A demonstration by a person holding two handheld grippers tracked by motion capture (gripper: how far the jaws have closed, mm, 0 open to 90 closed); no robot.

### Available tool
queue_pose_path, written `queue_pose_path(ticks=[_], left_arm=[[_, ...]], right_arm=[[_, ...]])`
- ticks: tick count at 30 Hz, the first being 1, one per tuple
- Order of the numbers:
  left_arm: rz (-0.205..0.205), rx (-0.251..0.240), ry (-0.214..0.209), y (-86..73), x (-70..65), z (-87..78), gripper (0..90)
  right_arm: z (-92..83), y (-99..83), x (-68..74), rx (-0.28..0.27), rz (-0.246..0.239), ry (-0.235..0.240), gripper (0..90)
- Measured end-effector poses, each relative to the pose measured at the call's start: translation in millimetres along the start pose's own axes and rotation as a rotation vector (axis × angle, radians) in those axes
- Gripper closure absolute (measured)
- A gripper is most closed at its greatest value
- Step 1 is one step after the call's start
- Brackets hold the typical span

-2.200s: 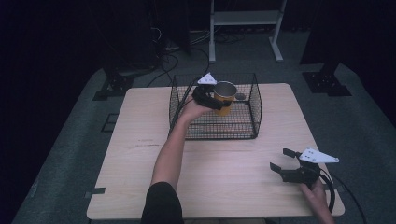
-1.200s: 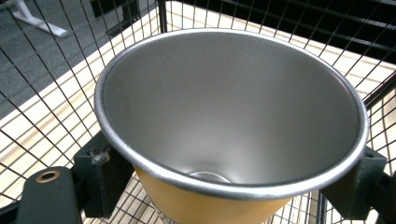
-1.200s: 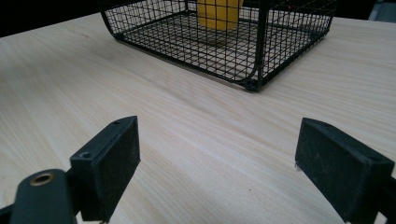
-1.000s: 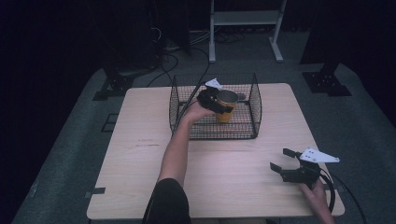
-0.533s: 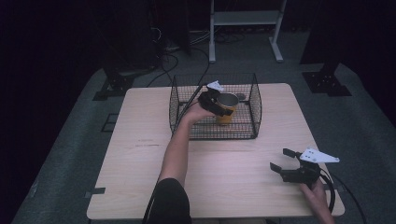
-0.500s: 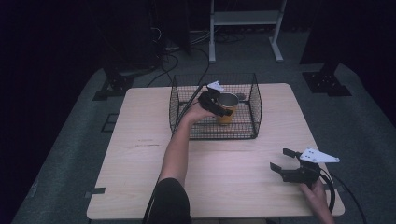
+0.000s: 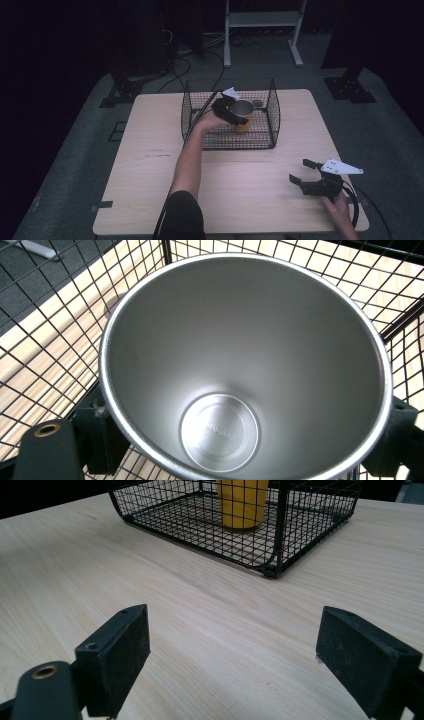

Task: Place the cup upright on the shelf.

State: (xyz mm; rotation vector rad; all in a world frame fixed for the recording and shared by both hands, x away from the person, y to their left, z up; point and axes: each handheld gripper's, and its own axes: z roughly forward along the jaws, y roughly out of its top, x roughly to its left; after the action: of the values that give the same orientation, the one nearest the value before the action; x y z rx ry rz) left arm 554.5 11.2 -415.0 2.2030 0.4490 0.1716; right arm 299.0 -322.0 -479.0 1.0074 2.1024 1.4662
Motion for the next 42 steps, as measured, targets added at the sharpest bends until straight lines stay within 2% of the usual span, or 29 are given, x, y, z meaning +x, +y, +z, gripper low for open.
queue_pose_path(ticks=[6,12,24,30,32,42], left_arm=[[-0.007,-0.013,-0.001,0.5,0.1,-1.9,11.1],[-0.019,-0.005,0.001,0.4,0.0,-1.6,6.8],[-0.011,-0.01,0.011,2.1,-1.7,-3.2,3.7],[-0.003,-0.027,0.012,5.2,-4.0,-5.6,2.8],[-0.015,-0.045,0.008,6.5,-4.4,-6.7,2.5],[-0.004,-0.082,0.041,11.6,-4.8,-16.1,2.4]], right_arm=[[0.1,0.0,0.2,0.001,-0.002,0.0,12.9],[0.1,0.0,0.3,0.002,-0.002,-0.001,12.9],[0.3,0.2,0.2,0.004,-0.001,-0.001,12.9],[0.4,0.2,0.2,0.004,-0.002,0.0,13.0],[0.4,0.2,0.1,0.003,-0.001,0.0,12.9],[0.3,0.1,0.1,0.003,0.0,0.0,12.9]])
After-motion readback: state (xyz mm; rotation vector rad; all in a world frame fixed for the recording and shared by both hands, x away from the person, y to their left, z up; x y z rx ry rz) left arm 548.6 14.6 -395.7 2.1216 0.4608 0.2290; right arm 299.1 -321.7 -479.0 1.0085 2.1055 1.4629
